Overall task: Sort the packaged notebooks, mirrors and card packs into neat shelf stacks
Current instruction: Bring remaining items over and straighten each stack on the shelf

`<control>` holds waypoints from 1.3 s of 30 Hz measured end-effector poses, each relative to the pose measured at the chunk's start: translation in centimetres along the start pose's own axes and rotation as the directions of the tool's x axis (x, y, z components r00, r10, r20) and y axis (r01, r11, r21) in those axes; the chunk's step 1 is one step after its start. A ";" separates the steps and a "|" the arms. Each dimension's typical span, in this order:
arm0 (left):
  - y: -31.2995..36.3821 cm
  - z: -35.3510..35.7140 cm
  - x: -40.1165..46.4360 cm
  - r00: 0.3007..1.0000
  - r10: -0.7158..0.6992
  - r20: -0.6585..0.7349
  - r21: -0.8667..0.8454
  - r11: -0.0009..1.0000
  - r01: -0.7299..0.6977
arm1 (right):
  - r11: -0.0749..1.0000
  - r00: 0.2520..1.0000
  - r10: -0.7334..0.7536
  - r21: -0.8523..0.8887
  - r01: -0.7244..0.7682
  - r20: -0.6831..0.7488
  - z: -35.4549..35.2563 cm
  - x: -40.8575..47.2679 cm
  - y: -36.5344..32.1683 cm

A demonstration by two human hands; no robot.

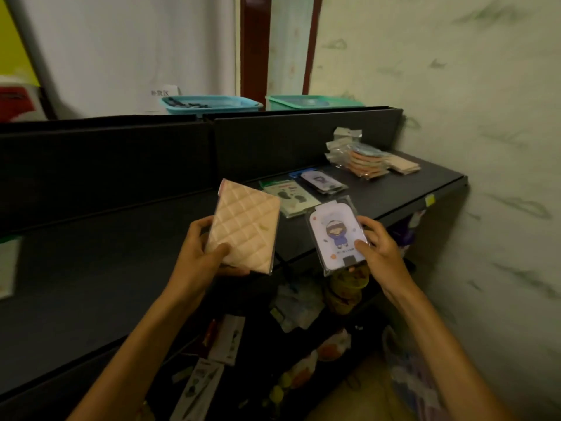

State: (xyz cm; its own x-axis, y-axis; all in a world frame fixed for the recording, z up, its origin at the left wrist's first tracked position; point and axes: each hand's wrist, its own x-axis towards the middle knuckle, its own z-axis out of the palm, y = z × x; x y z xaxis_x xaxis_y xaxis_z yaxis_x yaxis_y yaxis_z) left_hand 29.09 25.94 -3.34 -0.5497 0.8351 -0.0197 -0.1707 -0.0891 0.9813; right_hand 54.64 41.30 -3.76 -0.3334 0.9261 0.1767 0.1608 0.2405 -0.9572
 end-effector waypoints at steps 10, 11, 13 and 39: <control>-1.9 8.8 4.4 0.998 0.057 -0.008 0.067 0.996 -0.056 | 1.000 1.000 -0.001 -0.006 0.001 -0.012 -6.4 5.3 3.2; -2.1 9.6 5.1 0.998 0.064 -0.015 0.068 0.996 -0.062 | 1.000 1.000 0.002 -0.011 -0.003 -0.013 -6.9 6.0 3.6; -2.4 11.1 6.7 0.997 0.079 -0.025 0.063 0.995 -0.077 | 1.000 1.000 0.006 -0.021 -0.006 -0.010 -7.7 7.7 4.3; -3.0 18.1 21.4 0.930 0.139 -0.341 0.144 0.985 -0.095 | 0.998 0.941 -0.068 0.030 0.061 0.331 -5.9 32.5 7.2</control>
State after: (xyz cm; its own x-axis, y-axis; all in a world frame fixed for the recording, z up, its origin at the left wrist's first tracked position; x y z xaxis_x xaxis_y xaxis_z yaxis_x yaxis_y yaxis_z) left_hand 32.62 53.85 -3.20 -0.8138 0.5787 0.0529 0.0018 -0.0885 0.9961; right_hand 50.44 74.79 -3.57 -0.6322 0.7591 0.1555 0.1118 0.2879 -0.9511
